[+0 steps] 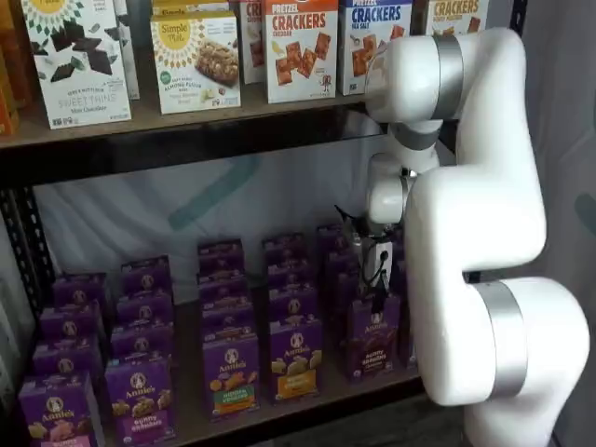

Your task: Pick up the purple box with a brown patch in the center, on the bottom shelf, the fifth box from the left

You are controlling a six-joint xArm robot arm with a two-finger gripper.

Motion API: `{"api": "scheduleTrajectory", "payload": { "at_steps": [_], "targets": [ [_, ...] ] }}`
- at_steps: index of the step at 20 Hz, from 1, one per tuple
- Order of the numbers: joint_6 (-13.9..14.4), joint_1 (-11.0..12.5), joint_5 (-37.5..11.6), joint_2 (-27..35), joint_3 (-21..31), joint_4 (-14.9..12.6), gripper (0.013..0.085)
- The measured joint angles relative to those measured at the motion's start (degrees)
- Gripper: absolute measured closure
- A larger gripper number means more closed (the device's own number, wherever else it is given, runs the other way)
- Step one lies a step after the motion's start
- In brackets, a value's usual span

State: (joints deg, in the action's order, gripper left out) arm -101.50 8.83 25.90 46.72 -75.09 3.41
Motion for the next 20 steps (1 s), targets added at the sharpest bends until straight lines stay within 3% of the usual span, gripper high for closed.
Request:
{"api": "scheduleTrajectory", "payload": {
  "at_steps": [8,20],
  "targets": [
    [2.52,0.29,1.63,3.12,-4.02,-3.18,0.013],
    [3.4,0.88,4.2,8.38,-10.02,-4.83,0.013]
  ]
}}
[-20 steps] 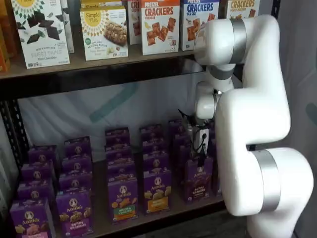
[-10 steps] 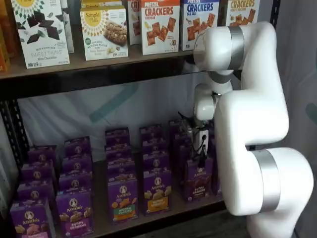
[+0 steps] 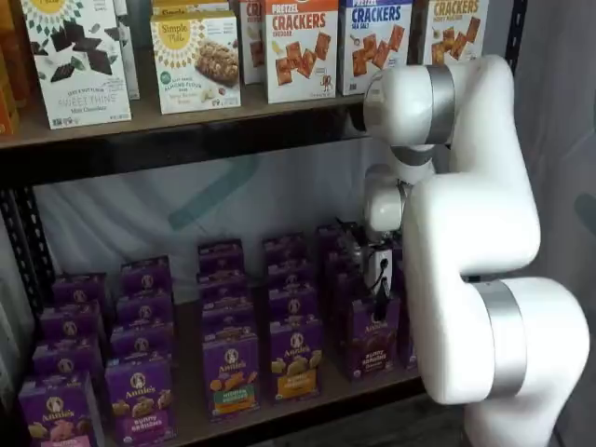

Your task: Pick up the purple box with a brown patch in the center, on the bottom shelf, the fifth box from the left

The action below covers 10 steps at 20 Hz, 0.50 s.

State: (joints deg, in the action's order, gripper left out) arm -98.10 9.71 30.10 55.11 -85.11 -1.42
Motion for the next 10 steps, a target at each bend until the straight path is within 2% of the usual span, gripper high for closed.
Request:
{"api": "scheduleTrajectory", "payload": {
  "at_steps": [10],
  "targets": [
    [2.08,-0.21,0.89,4.69,-4.61,-2.14,0.013]
  ]
}}
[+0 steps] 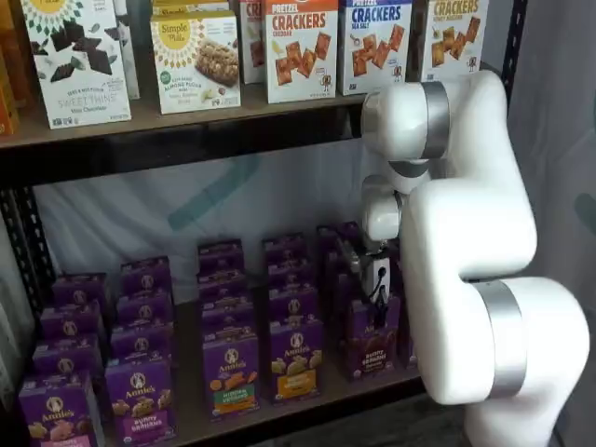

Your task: Pick up the purple box with a brown patch in the center, on the bottom shelf, the fifth box from the left

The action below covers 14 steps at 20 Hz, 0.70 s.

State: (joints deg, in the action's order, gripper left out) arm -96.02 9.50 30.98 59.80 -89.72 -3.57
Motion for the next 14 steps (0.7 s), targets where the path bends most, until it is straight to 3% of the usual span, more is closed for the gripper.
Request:
{"api": "scheduleTrajectory", "payload": {
  "at_steps": [4,14],
  "targets": [
    [0.83,-0.02,0.44,1.03,-1.02,-0.95,0.021],
    [0.04,-0.02,-0.37,1.74,-1.5,-0.03,0.041]
  ]
}}
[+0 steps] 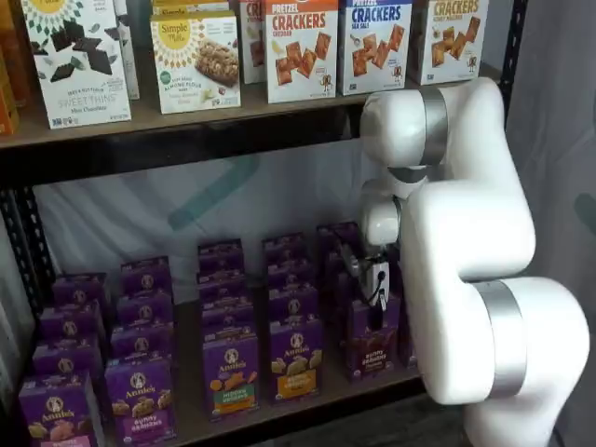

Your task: Pick up the purple box with a brown patch in the center, on the bottom shelf, the fifth box from the left

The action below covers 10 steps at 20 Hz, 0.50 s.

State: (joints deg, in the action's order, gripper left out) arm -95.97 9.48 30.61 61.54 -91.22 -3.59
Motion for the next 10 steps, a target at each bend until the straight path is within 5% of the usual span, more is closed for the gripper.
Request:
{"api": "scheduleTrajectory", "payload": {
  "at_steps": [6,10],
  "targets": [
    [0.08,-0.23,-0.51,0.34,-0.1,0.16,0.057],
    [-0.04,-0.3,-1.14,0.45,0.18,0.39,0.061]
  ]
}}
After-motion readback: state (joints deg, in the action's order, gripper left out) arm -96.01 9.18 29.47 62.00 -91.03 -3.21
